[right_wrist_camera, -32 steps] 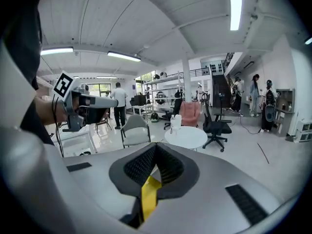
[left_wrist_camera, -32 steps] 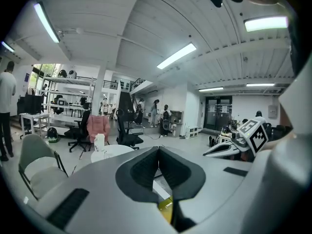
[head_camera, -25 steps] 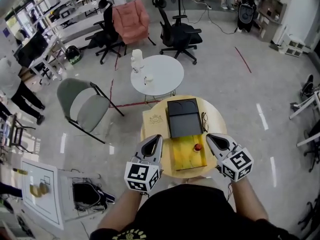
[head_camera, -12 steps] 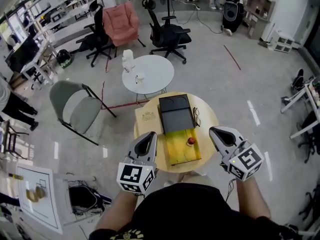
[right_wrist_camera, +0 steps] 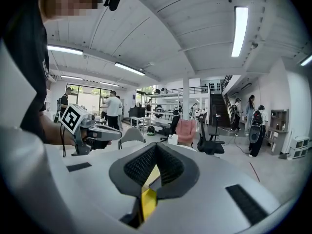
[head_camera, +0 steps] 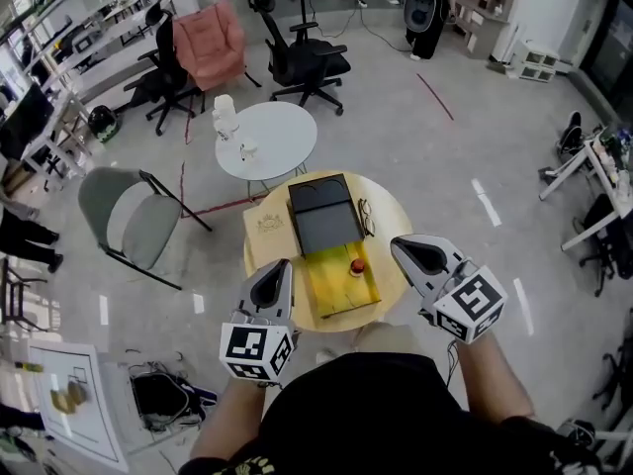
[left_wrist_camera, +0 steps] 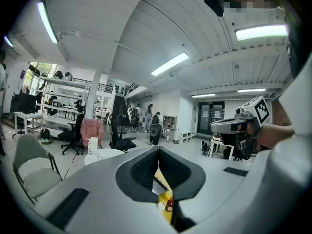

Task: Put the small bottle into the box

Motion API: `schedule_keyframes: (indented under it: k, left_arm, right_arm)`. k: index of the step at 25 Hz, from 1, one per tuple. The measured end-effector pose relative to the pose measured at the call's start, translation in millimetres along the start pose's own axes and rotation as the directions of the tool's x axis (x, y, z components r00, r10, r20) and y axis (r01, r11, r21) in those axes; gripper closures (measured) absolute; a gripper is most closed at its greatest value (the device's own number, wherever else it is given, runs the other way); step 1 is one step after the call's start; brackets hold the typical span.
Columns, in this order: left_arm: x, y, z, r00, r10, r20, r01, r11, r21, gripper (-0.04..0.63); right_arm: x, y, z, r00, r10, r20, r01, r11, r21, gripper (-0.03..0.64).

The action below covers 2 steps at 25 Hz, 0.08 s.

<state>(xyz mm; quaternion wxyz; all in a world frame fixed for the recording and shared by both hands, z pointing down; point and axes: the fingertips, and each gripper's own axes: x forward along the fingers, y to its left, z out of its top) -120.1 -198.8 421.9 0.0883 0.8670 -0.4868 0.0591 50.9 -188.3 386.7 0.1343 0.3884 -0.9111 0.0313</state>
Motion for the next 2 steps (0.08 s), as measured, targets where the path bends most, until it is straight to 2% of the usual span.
schedule_keyframes:
  k: [2]
  left_arm:
    - [5.1, -3.7, -0.7, 1.000, 0.004, -0.008, -0.004, 1.000, -0.002, 0.575]
  right_arm:
    - [-0.5, -3.7, 2.1, 1.000, 0.008, 0.006, -0.008, 1.000, 0.000, 0.604]
